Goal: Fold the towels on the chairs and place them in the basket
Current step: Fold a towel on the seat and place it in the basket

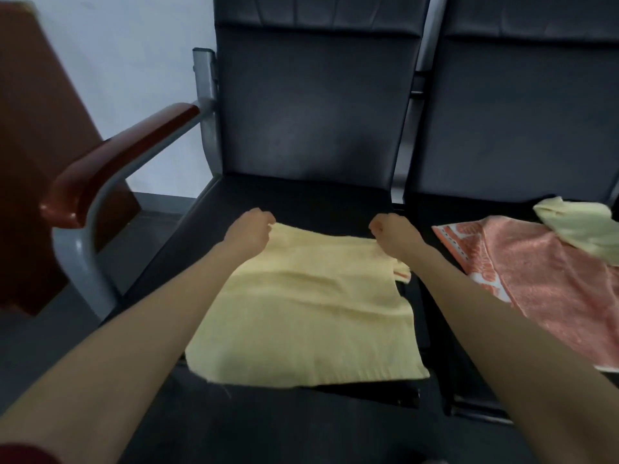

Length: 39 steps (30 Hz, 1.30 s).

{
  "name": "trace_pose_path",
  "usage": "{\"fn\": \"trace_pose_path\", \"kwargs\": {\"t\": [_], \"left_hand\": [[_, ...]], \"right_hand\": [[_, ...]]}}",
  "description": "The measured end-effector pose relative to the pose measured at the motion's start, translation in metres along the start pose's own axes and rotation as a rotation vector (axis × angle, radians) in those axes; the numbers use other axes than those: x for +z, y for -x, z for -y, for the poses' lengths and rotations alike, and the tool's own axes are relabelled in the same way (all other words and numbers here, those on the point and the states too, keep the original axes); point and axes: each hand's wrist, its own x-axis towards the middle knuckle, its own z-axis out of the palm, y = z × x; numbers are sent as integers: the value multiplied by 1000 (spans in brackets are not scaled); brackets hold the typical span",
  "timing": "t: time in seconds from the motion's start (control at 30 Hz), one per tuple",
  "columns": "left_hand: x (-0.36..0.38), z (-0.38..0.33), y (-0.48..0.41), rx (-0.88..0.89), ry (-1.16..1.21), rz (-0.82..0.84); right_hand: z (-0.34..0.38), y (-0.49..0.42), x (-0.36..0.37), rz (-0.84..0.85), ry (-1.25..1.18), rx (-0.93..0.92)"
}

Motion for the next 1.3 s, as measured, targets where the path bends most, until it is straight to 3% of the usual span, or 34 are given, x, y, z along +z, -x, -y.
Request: {"fn": "trace_pose_path", "kwargs": {"t": [0.13, 0.2, 0.27, 0.4, 0.43, 0.47, 0.5, 0.57, 0.6, 0.63, 0.7, 0.77, 0.93, 1.0, 1.1, 1.2, 1.3], "left_hand": [[13, 18, -43, 19, -183, 264], [14, 21, -53, -23, -193, 316], [16, 21, -56, -11, -203, 190], [12, 22, -37, 167, -94, -443], [8, 26, -28, 249, -112, -449], [5, 31, -18, 314, -166, -357], [2, 36, -8, 361, -242, -188], [-1, 50, 4, 316, -365, 157], [-3, 54, 9, 238, -328, 253], [-6, 52, 13, 159, -215, 274], [-6, 45, 10, 93, 3, 75], [-2, 36, 3, 85, 39, -30], [10, 24, -3, 53, 11, 325], [11, 29, -4, 18, 131, 269], [8, 46, -11, -115, 167, 49], [5, 53, -15, -173, 77, 68], [3, 54, -22, -189, 138, -28]], "right_hand": [[-12, -33, 2, 356, 98, -3], [-10, -41, 5, 397, 150, -49], [-7, -44, 7, 248, 180, -104], [-8, -28, 1, -537, -46, -359], [-11, -20, -3, -554, -23, -462], [-14, -11, -7, -430, 50, -552], [-14, -2, -9, -190, 132, -577], [-11, 12, -13, 312, 239, -442], [-10, 15, -14, 439, 196, -363], [-8, 17, -15, 442, 107, -328], [0, 12, -14, 221, -12, -324], [9, 2, -7, 74, -29, -302], [21, -37, 22, 139, -198, -19], [22, -50, 29, 51, -330, 160], [22, -62, 32, 73, -224, 248], [26, -69, 30, 127, -75, 241], [28, -69, 31, -33, -54, 206]]}}
